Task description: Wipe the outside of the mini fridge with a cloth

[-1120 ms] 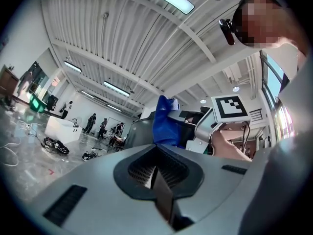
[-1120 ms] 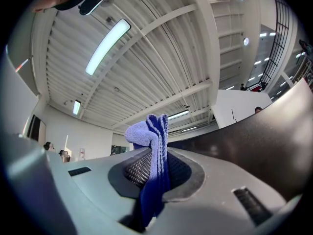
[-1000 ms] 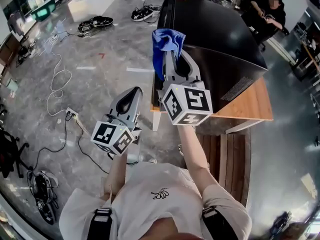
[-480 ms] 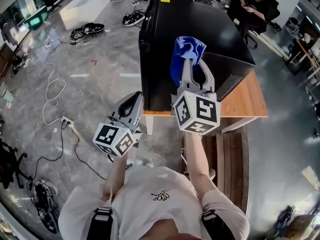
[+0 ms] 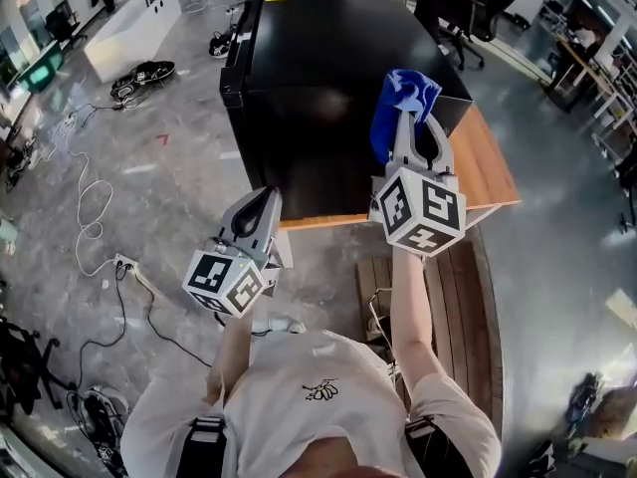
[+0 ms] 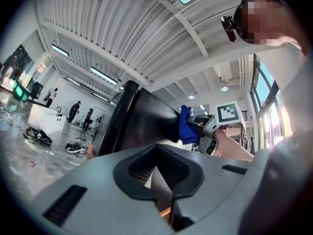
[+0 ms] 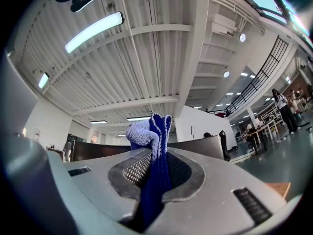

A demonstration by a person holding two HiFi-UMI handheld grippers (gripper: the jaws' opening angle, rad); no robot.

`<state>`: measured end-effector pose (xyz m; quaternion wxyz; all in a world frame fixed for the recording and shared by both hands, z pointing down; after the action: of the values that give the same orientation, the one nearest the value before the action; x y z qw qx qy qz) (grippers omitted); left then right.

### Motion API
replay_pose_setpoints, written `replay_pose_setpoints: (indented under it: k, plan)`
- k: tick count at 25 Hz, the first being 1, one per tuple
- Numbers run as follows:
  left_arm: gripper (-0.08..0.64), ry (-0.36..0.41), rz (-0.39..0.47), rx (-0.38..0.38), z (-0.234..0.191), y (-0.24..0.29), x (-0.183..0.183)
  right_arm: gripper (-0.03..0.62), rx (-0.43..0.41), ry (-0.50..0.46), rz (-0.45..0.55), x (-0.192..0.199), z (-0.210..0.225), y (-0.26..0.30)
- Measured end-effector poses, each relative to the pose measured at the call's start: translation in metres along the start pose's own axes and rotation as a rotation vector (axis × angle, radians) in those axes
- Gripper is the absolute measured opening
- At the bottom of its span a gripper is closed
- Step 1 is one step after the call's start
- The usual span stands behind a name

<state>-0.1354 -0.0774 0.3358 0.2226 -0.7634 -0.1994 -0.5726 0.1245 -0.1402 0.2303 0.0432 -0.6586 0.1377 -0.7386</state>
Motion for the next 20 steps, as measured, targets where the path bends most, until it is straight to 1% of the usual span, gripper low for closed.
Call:
replay_pose_setpoints:
  k: [5, 9, 20]
  plan:
    - [0.005, -0.001, -0.012, 0.022, 0.005, 0.007, 0.0, 0.061, 0.085, -0.044, -0.002, -0.009, 0.037, -0.005]
    - [0.005, 0.004, -0.013, 0.043, 0.006, 0.014, -0.001, 0.061, 0.154, -0.049, 0.005, -0.013, 0.064, -0.006]
    - [0.005, -0.013, -0.018, 0.042, 0.001, 0.019, 0.006, 0.061, 0.256, -0.041, 0.026, -0.012, 0.102, -0.009]
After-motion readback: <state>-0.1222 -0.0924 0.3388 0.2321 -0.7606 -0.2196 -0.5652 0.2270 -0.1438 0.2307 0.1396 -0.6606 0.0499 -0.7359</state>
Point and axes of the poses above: the fingertips, and each gripper's own axes: y forward along the fingers, z to its right, x out of its underside, the point moved 9 cm from there along -y, backward along the fingers
